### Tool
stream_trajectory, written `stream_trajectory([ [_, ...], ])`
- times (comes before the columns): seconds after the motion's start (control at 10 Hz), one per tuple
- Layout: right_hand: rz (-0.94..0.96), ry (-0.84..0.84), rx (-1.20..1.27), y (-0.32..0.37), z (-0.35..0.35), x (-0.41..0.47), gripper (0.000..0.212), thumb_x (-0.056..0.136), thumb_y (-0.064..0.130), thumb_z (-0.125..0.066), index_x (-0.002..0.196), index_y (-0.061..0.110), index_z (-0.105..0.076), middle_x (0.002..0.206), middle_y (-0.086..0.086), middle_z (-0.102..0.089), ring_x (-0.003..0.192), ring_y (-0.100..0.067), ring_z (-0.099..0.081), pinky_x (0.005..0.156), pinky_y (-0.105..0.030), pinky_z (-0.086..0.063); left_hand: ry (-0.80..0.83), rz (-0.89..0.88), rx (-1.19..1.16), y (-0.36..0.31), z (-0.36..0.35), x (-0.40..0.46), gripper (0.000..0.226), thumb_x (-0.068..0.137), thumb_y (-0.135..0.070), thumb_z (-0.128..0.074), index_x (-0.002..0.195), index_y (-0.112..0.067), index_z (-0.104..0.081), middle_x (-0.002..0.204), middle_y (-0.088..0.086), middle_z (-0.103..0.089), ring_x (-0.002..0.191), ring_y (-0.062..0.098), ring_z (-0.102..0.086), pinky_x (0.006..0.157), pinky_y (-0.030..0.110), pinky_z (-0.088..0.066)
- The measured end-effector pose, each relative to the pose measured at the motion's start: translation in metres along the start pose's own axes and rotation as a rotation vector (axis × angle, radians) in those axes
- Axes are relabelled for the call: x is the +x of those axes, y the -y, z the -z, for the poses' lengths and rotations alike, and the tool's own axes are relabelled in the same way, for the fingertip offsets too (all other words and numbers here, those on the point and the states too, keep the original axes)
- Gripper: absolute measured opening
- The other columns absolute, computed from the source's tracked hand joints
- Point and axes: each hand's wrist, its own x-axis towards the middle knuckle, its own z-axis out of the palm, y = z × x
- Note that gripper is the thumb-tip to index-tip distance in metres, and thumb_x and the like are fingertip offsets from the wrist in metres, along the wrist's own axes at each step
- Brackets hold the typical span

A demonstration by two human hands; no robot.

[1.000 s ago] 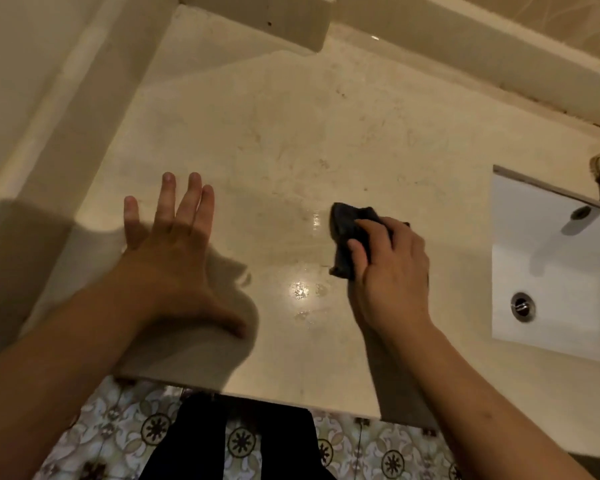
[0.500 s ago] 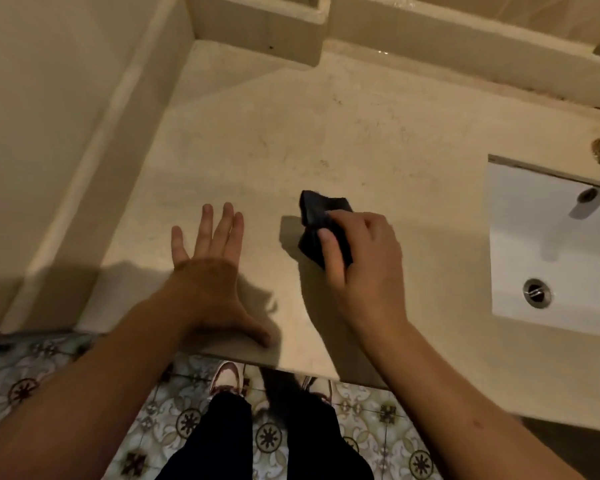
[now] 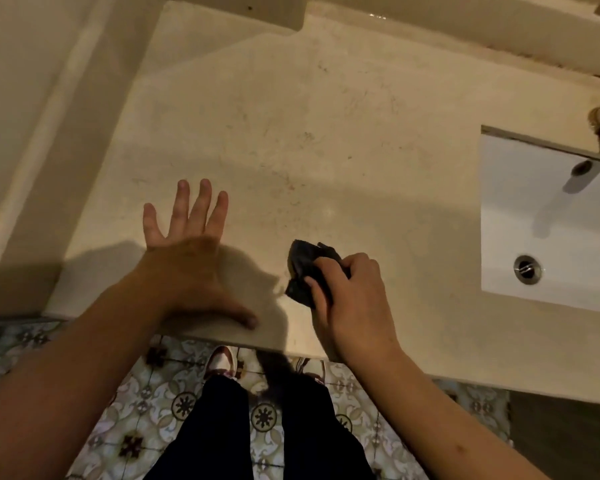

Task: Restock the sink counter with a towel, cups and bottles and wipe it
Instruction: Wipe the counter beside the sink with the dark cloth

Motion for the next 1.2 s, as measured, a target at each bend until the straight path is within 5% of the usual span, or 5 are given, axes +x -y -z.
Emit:
stream_trajectory([
  [0.3,-0.483,-0.162,0.003,-0.136,0.096,-0.01,0.029,0.102,0.023,-0.052,0.128,0.012,-0.057,0.113,-0.022,-0.053,0.102,-0.033,-0.052,0.078,-0.033,-0.038,0.099,0.069,0.017,-0.036,0.01,0.003,0.18,-0.004,-0.106,-0.038,0.139,-0.034,0.044,0.15,-0.004,0.05,0.139,0.032,0.044,0.11,0.07,0.012],
  [0.5,-0.283,-0.297,0.237,-0.058,0.092,0.025,0.026,0.1,0.023,-0.057,0.125,0.019,-0.063,0.11,-0.01,-0.053,0.091,0.003,-0.036,0.083,0.003,-0.026,0.057,0.024,-0.064,-0.087,-0.011,0.009,0.181,-0.001,-0.108,-0.035,0.142,-0.028,0.042,0.151,0.002,0.05,0.134,0.039,0.048,0.101,0.077,0.019],
  [0.7,0.028,0.008,0.224,0.024,0.017,0.014,0.016,0.097,0.028,-0.06,0.106,0.017,-0.067,0.095,-0.009,-0.055,0.08,-0.021,-0.05,0.06,-0.023,-0.05,-0.029,0.024,0.064,-0.083,-0.017,0.007,0.149,0.035,-0.104,-0.025,0.142,-0.025,0.04,0.158,0.012,0.034,0.146,0.048,0.023,0.105,0.083,-0.003],
  [0.9,0.04,0.055,0.13,-0.014,0.016,-0.002,0.018,0.094,0.028,-0.066,0.107,0.016,-0.064,0.095,-0.01,-0.056,0.085,-0.023,-0.052,0.058,-0.019,-0.038,0.111,0.118,0.036,-0.09,-0.008,0.014,0.179,-0.005,-0.105,-0.038,0.128,-0.031,0.055,0.147,0.002,0.054,0.136,0.04,0.046,0.106,0.078,0.007],
  [1.2,-0.215,-0.02,0.066,-0.132,0.081,-0.027,0.032,0.099,0.037,-0.049,0.124,0.019,-0.061,0.104,-0.01,-0.05,0.089,-0.018,-0.041,0.067,-0.027,-0.035,0.074,0.087,0.046,-0.09,-0.004,0.004,0.182,0.001,-0.104,-0.049,0.145,-0.035,0.037,0.153,-0.004,0.047,0.137,0.031,0.047,0.108,0.077,0.01],
])
